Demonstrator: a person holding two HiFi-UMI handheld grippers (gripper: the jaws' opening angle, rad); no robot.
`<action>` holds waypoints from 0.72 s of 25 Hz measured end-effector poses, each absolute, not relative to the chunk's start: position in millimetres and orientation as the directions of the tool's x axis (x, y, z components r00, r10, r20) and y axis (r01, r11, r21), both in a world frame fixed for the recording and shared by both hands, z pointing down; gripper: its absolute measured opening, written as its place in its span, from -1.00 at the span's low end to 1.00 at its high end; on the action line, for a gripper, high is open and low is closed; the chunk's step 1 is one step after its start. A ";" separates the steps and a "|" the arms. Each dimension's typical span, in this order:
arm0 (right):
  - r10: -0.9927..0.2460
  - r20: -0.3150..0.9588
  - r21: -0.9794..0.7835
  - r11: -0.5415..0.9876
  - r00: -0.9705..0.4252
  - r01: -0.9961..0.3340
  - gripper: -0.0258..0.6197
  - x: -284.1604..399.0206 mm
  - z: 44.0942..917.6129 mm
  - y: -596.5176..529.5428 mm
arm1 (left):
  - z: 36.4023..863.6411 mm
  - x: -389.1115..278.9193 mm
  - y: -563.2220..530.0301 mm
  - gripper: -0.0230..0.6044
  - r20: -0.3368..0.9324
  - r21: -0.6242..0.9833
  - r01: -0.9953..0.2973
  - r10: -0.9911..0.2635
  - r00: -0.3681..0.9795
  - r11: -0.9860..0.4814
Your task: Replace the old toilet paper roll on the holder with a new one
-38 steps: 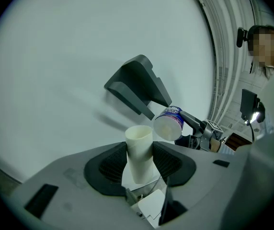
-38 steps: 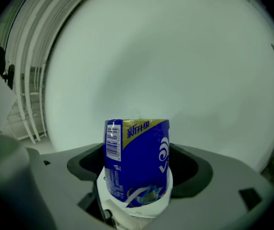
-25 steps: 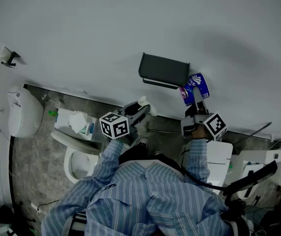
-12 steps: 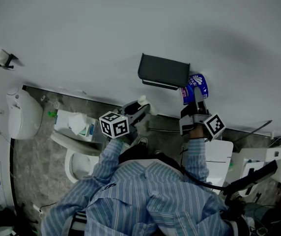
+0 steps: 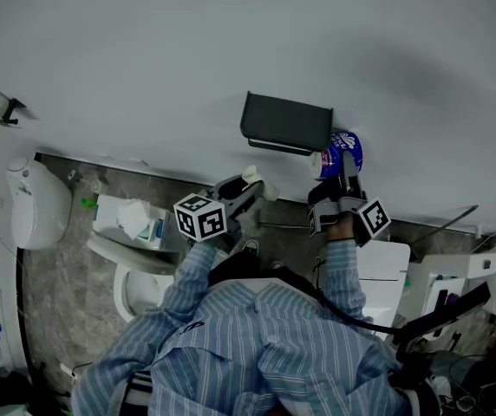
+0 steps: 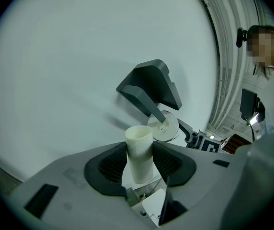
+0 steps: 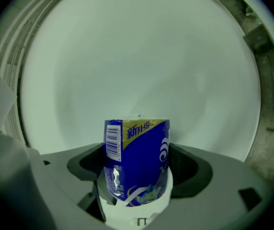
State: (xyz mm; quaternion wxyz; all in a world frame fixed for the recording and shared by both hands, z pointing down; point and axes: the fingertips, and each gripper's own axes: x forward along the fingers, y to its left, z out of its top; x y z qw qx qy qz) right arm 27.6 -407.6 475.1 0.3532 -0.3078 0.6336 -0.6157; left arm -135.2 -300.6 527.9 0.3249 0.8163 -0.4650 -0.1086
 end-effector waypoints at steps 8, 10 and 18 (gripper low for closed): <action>-0.727 -0.091 -0.995 0.089 -0.680 0.037 0.33 -33.3 464.1 -387.8 | 528.6 -140.6 -303.5 -0.38 0.117 0.636 -0.681 -0.827 0.550 -0.362; -0.716 -0.090 -0.996 0.061 -0.693 0.066 0.32 -45.7 467.6 -382.7 | 528.8 -143.7 -302.8 -0.38 0.114 0.638 -0.680 -0.830 0.546 -0.360; -0.645 -0.085 -0.994 0.107 -0.759 0.020 0.32 -74.6 464.9 -370.3 | 530.9 -160.6 -299.2 -0.38 0.113 0.643 -0.689 -0.848 0.517 -0.334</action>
